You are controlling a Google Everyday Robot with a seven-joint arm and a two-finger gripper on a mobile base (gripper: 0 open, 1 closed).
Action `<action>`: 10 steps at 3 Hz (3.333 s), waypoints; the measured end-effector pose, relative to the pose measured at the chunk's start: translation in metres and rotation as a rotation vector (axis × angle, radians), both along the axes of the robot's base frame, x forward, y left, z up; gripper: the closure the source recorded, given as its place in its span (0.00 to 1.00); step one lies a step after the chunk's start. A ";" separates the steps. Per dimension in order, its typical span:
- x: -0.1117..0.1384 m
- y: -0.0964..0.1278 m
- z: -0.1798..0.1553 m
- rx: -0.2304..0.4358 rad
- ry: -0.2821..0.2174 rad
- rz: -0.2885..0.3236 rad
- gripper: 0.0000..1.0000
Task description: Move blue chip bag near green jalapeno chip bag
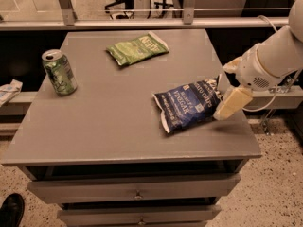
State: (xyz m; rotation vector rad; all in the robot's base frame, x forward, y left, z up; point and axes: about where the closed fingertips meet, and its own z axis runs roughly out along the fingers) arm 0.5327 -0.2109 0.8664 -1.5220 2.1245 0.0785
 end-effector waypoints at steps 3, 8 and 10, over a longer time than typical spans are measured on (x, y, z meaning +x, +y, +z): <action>0.014 -0.013 0.015 0.011 -0.048 -0.026 0.87; 0.137 -0.022 0.084 0.156 -0.340 -0.161 1.00; 0.226 -0.028 0.088 0.178 -0.405 -0.328 1.00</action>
Offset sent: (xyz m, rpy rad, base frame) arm 0.0124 -0.0148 0.0077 0.0230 -0.0355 -0.0342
